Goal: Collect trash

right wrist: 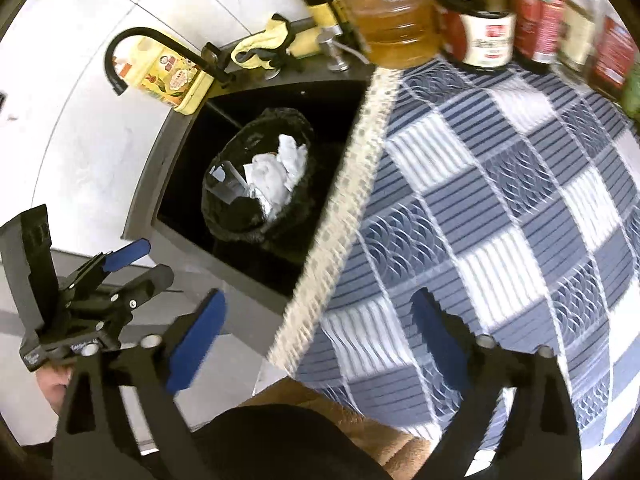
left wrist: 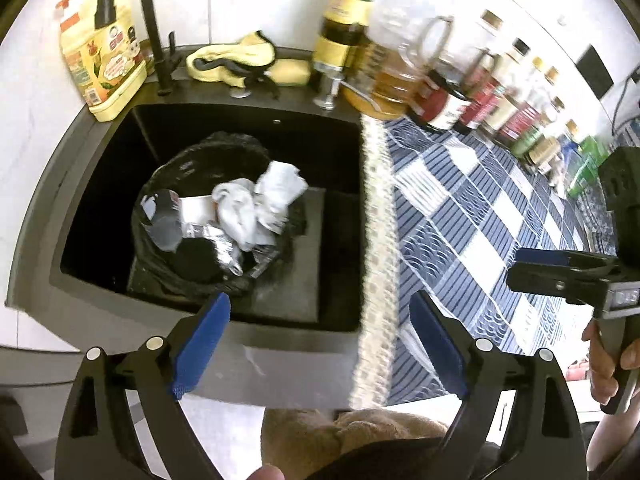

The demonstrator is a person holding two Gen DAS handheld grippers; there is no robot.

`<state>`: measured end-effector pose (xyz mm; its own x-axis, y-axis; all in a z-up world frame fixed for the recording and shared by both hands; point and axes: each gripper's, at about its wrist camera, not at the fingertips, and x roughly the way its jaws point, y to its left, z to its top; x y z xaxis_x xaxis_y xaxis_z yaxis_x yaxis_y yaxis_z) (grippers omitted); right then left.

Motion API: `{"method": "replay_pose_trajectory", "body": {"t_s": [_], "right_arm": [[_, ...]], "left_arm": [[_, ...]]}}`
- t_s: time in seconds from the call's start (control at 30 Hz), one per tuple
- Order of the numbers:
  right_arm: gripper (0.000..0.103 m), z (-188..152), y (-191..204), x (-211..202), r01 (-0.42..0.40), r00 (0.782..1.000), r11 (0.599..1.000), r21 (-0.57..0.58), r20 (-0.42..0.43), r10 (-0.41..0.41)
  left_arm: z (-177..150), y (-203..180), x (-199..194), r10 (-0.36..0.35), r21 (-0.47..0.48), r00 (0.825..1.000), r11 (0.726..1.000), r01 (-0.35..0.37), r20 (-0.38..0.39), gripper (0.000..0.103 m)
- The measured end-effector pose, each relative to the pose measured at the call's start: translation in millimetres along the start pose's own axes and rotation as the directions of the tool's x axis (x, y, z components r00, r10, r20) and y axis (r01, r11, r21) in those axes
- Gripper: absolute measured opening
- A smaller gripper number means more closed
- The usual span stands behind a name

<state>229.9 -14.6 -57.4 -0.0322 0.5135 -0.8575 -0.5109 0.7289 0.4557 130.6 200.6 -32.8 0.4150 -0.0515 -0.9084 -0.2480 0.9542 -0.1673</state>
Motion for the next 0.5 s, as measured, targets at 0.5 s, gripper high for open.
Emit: {"method": "replay_pose_trajectory", "body": {"t_s": [0.5], "right_arm": [[0.098,-101,-58,-82,0.053,0.996,0.998,-0.018,0.072,-0.051]], "left_arm": [[-70,-94,-27,0.043,0.015,0.998,0.999,-0.043,0.035,0.096]]}}
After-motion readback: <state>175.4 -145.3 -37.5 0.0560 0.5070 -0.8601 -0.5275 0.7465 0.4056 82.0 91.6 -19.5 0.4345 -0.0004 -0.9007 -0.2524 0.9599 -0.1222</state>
